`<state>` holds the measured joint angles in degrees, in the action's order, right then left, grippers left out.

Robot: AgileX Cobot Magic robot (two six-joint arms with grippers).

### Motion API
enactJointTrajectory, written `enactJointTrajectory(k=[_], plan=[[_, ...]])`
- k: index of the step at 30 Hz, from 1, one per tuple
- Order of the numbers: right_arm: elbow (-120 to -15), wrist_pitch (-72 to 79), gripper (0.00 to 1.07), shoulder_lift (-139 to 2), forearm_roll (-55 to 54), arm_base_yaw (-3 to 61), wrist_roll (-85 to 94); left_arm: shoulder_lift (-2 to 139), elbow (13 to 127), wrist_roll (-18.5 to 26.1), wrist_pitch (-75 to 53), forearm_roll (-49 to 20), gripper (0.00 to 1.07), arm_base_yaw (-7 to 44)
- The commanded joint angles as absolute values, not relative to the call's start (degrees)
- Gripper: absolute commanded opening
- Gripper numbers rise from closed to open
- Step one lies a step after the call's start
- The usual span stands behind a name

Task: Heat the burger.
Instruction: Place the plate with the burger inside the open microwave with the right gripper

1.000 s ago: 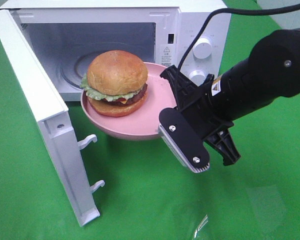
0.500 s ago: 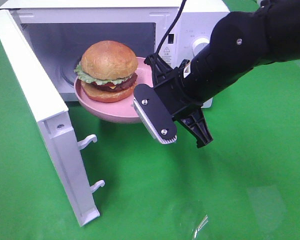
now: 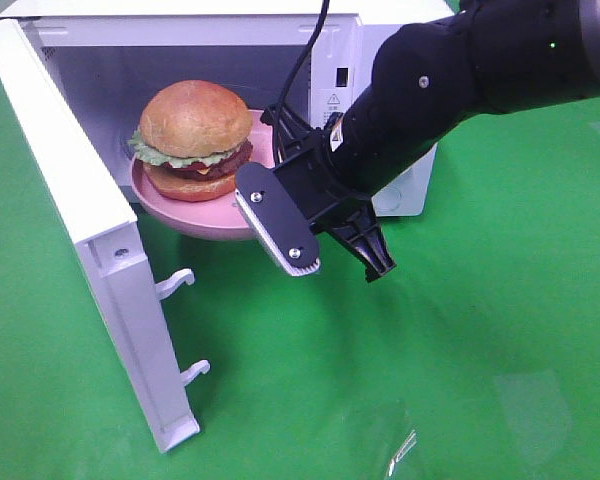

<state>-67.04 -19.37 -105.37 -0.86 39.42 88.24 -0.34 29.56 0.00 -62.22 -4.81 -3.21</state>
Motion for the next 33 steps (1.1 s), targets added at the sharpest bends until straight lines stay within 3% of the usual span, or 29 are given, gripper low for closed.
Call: enactJointTrajectory(k=[1, 33], plan=[[-70.4, -15.6, 0.00, -106.5, -0.8, 39.5, 87.1, -1.2, 29.6, 0.0, -61.3, -5.2, 1.00, -3.4], [-94.4, -24.5, 0.01, -120.8, 8.2, 39.5, 71.7, -1.2, 29.6, 0.0, -61.3, -5.2, 1.00, -3.4]])
